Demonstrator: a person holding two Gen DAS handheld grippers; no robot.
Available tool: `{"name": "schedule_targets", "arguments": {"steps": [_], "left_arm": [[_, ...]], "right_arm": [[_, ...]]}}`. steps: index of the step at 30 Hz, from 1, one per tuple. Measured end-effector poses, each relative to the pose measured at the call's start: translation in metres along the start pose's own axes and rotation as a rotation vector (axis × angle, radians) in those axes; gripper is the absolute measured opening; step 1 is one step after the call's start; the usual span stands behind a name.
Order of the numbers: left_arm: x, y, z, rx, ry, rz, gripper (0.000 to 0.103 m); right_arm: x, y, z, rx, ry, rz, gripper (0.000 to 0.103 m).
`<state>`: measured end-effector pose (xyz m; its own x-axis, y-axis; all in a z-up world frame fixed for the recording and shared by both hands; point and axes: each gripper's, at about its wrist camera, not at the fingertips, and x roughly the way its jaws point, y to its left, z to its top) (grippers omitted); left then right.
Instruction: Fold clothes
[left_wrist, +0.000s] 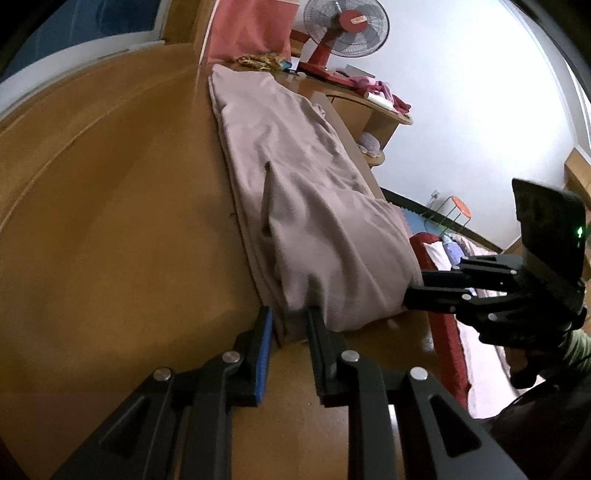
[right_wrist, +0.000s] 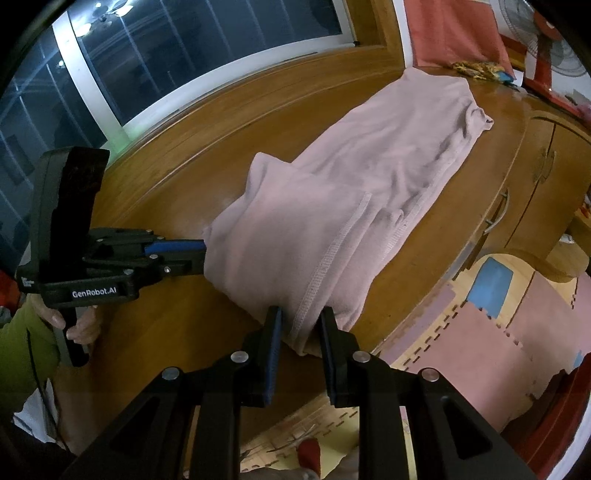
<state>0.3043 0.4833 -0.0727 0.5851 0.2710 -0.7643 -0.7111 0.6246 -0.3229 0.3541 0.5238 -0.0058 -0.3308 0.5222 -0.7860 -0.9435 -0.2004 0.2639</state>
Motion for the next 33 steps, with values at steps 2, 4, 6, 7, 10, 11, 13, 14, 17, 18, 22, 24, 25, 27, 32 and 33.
{"name": "schedule_targets", "arguments": {"steps": [2, 4, 6, 7, 10, 11, 13, 14, 17, 18, 22, 24, 25, 27, 32, 33], "left_arm": [[-0.004, 0.004, -0.003, -0.022, -0.009, -0.016, 0.017], [-0.007, 0.006, -0.006, -0.017, -0.025, -0.026, 0.017], [-0.004, 0.004, -0.008, 0.033, -0.034, 0.001, 0.017], [-0.003, 0.002, -0.007, 0.052, -0.035, 0.006, 0.017], [0.001, -0.002, -0.001, 0.087, -0.016, -0.021, 0.017], [0.003, -0.002, 0.001, 0.096, -0.006, -0.035, 0.017], [0.005, -0.002, 0.007, 0.113, 0.018, -0.059, 0.017], [0.006, -0.001, 0.011, 0.114, 0.027, -0.072, 0.017], [0.003, 0.000, 0.017, 0.111, 0.049, -0.100, 0.017], [0.000, 0.000, 0.016, 0.113, 0.047, -0.102, 0.017], [-0.004, -0.004, 0.014, 0.158, 0.049, -0.088, 0.017], [-0.003, -0.007, 0.015, 0.184, 0.063, -0.080, 0.017], [-0.002, -0.008, 0.015, 0.197, 0.069, -0.077, 0.017], [-0.001, -0.012, 0.016, 0.229, 0.066, -0.068, 0.017], [-0.005, -0.021, 0.016, 0.290, 0.047, -0.013, 0.003], [-0.006, -0.022, 0.016, 0.302, 0.044, -0.002, 0.002]], "right_arm": [[0.000, 0.001, -0.001, 0.003, 0.000, -0.001, 0.021], [0.001, 0.009, -0.005, -0.001, -0.002, -0.010, 0.021], [0.002, 0.013, -0.005, -0.010, 0.001, -0.013, 0.021], [0.002, 0.015, -0.004, -0.016, 0.005, -0.013, 0.021], [0.003, 0.016, -0.003, -0.029, 0.017, -0.008, 0.021], [0.004, 0.016, -0.003, -0.034, 0.022, -0.005, 0.021], [0.004, 0.015, -0.001, -0.045, 0.031, 0.000, 0.021], [0.005, 0.015, -0.001, -0.050, 0.035, 0.003, 0.021], [0.006, 0.011, 0.002, -0.066, 0.044, 0.022, 0.021], [0.006, 0.010, 0.002, -0.067, 0.042, 0.028, 0.021], [0.008, 0.006, 0.005, -0.057, 0.033, 0.041, 0.021], [0.008, 0.005, 0.005, -0.056, 0.033, 0.041, 0.021], [0.009, 0.005, 0.005, -0.053, 0.032, 0.039, 0.021], [0.011, 0.010, 0.005, -0.052, 0.028, 0.031, 0.021], [0.015, 0.017, 0.006, -0.040, 0.016, -0.010, 0.016], [0.016, 0.018, 0.006, -0.038, 0.013, -0.025, 0.012]]}}
